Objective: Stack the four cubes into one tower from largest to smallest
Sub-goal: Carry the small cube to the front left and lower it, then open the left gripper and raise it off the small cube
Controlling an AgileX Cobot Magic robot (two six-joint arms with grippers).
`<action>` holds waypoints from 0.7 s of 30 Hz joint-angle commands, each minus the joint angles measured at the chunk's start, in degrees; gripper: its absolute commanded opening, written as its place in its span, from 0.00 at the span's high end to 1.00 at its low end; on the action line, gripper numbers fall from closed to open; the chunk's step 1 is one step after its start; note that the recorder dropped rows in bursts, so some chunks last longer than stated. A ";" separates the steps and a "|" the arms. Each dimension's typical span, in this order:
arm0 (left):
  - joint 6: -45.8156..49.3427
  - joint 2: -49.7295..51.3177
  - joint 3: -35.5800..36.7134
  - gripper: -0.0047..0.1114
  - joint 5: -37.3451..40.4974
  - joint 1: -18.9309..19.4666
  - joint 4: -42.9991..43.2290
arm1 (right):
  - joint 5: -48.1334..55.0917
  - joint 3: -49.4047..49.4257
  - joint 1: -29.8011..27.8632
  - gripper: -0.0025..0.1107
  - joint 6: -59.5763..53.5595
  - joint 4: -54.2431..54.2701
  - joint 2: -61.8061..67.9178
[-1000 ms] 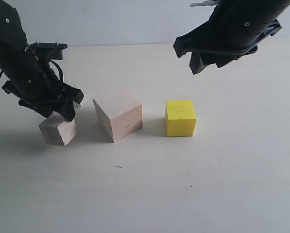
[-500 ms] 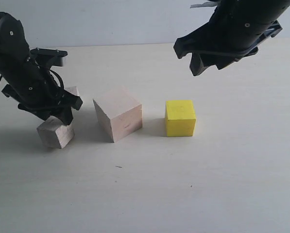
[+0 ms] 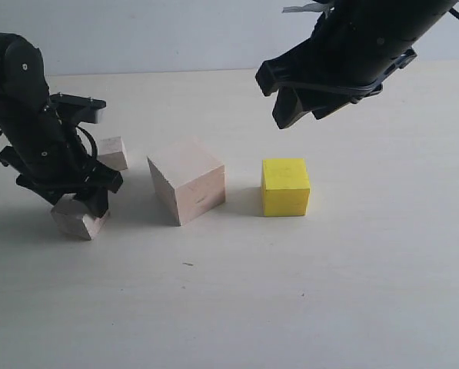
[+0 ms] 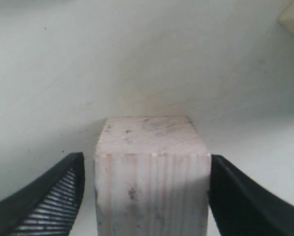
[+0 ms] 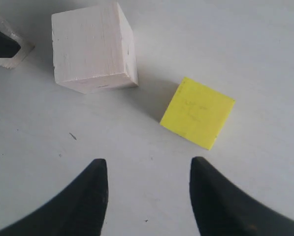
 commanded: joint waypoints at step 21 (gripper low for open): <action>10.38 -12.60 -0.06 0.95 -1.04 0.12 -21.16 | -0.82 -0.49 0.08 0.53 -0.67 1.10 1.11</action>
